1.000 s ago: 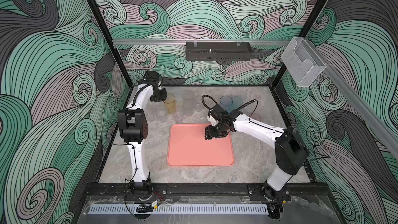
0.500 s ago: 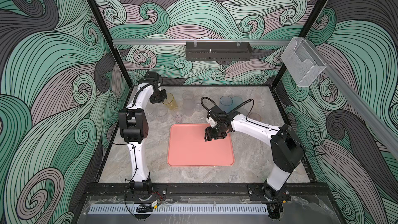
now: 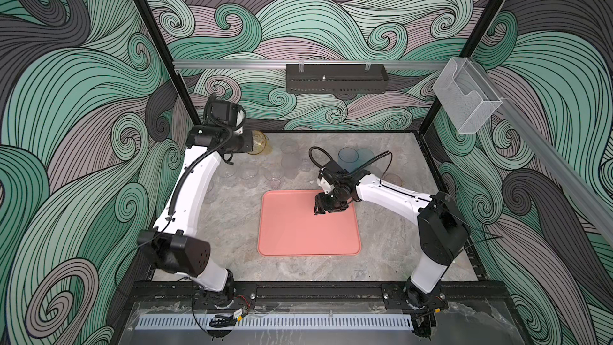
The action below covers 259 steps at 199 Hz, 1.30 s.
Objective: Place the glasses into the tray
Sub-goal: Pick up the glass from the top-left of the table, then place the glass on the tray.
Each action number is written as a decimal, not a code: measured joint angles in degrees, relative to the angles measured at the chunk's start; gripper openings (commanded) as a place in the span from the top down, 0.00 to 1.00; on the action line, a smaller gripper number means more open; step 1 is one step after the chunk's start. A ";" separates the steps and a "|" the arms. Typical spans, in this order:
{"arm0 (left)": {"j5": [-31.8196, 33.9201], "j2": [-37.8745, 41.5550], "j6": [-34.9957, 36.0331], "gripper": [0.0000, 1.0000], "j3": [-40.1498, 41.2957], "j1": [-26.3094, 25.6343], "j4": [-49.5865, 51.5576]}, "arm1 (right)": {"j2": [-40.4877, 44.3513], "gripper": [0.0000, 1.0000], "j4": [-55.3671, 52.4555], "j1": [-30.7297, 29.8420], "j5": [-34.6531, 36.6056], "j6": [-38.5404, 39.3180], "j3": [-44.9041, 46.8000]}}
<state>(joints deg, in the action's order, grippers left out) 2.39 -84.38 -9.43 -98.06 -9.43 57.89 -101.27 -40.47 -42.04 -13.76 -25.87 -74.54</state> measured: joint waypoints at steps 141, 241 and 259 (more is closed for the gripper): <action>2.01 -9.01 -3.39 1.00 16.28 -7.85 9.01 | 0.09 0.44 1.22 -7.89 2.82 -2.58 -0.55; 5.51 -15.91 -2.75 1.00 11.78 -7.91 7.91 | -1.20 0.44 1.86 -8.31 2.80 -2.95 -0.20; 5.81 -15.93 -2.73 1.00 11.58 -7.91 7.76 | -1.40 0.44 1.88 -8.31 2.78 -2.95 -0.20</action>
<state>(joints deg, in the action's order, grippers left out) 8.21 -100.31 -12.16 -86.48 -17.34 65.65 -102.67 -38.59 -50.35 -10.98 -28.82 -74.74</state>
